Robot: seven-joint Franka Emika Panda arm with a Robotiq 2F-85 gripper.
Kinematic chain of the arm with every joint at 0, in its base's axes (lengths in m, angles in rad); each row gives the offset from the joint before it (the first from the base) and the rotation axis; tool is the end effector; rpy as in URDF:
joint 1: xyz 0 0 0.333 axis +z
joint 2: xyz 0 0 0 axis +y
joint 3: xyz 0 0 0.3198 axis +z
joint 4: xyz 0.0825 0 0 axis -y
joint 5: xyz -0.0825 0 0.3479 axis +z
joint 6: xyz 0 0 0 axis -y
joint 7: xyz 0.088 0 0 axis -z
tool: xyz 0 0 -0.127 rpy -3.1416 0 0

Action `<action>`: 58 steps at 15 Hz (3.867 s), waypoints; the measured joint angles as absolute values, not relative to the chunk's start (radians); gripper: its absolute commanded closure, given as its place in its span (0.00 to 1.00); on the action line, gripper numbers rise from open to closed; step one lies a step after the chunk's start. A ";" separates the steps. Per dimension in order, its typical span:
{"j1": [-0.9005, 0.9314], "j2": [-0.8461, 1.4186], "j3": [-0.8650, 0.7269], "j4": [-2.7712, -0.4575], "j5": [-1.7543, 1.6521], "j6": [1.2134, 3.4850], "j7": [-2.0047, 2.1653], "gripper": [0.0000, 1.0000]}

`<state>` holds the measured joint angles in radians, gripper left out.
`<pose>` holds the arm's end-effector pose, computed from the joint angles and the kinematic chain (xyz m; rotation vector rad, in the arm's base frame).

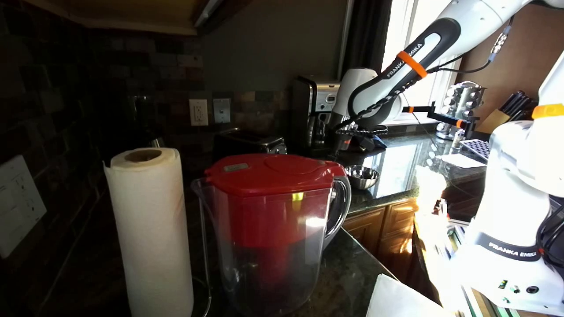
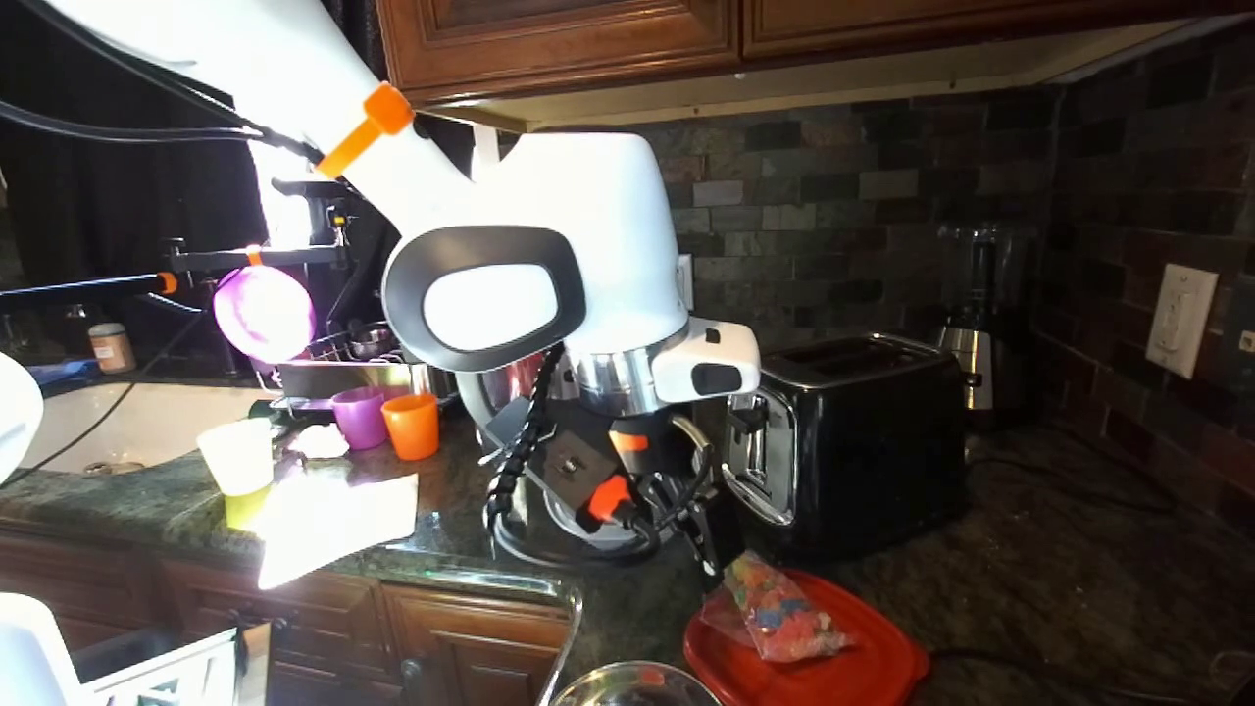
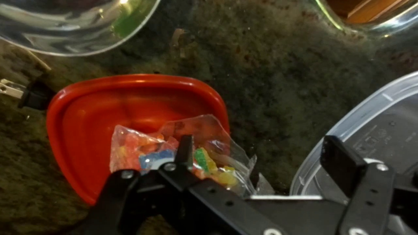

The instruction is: Move one gummy bear to the silver bowl

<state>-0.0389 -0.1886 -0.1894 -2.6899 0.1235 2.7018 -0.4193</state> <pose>0.3956 -0.0935 0.3244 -3.0890 -0.1301 -0.3355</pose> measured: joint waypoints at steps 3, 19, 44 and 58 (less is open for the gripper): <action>0.004 -0.196 -0.191 -2.694 0.222 2.712 -0.495 0.00; 0.023 -0.247 -0.203 -2.706 0.267 2.707 -0.509 0.00; -0.036 -0.073 -0.188 -2.725 0.162 2.984 -0.281 0.00; 0.014 -0.045 -0.166 -2.730 0.204 3.028 -0.296 0.00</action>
<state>0.0142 -0.0453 -0.1662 -2.7305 0.2037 3.0279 -0.2962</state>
